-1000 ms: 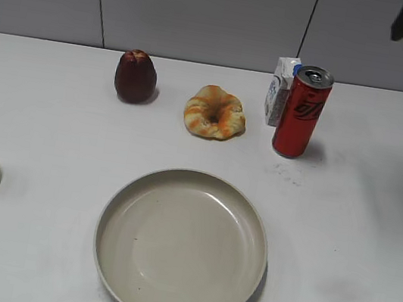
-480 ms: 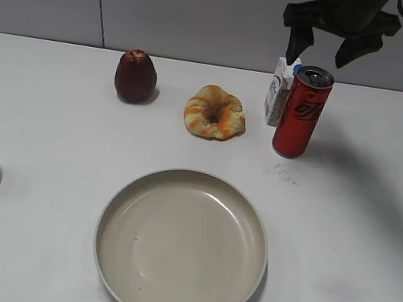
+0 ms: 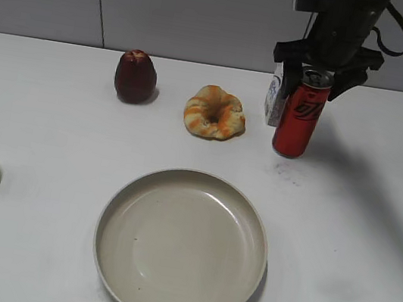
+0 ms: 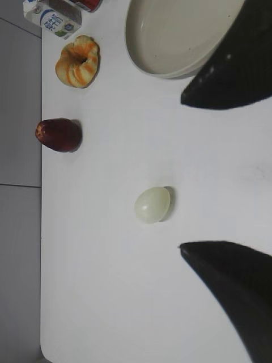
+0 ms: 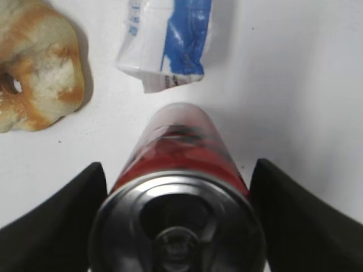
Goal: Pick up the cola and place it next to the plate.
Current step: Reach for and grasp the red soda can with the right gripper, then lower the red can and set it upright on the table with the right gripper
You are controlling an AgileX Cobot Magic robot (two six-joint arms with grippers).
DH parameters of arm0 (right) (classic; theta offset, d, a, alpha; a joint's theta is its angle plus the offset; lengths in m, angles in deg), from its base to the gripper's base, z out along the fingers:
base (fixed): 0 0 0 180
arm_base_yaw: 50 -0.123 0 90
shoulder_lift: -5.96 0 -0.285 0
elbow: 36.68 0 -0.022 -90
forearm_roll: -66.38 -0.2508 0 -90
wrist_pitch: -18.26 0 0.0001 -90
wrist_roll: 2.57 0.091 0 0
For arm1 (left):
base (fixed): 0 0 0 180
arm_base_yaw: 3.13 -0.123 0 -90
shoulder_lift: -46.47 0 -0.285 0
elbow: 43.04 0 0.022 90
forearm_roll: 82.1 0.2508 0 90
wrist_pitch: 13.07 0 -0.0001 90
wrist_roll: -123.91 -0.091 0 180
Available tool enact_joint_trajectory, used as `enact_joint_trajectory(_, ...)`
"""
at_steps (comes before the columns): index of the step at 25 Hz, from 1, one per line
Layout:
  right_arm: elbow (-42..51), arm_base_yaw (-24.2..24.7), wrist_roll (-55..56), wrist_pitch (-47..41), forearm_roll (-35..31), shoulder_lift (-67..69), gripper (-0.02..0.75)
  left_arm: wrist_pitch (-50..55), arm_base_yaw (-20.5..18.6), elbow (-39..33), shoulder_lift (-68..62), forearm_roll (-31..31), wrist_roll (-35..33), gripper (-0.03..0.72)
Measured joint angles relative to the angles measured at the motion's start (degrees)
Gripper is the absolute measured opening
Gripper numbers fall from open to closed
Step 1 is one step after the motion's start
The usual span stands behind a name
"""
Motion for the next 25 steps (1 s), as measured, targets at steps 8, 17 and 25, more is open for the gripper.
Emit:
enact_joint_trajectory(8,-0.1,0.0,0.1,-2.6,0.5,-0.3,0.510,0.0,0.0,0.0,0.0,0.0,0.0,0.552)
enact_joint_trajectory(17,-0.2,-5.5,-1.2,-3.1,-2.3,-8.7,0.510,0.0,0.0,0.0,0.0,0.0,0.0,0.552)
enact_joint_trajectory(25,-0.4,-18.8,-3.4,1.3,-3.2,-6.9,0.510,0.0,0.0,0.0,0.0,0.0,0.0,0.552)
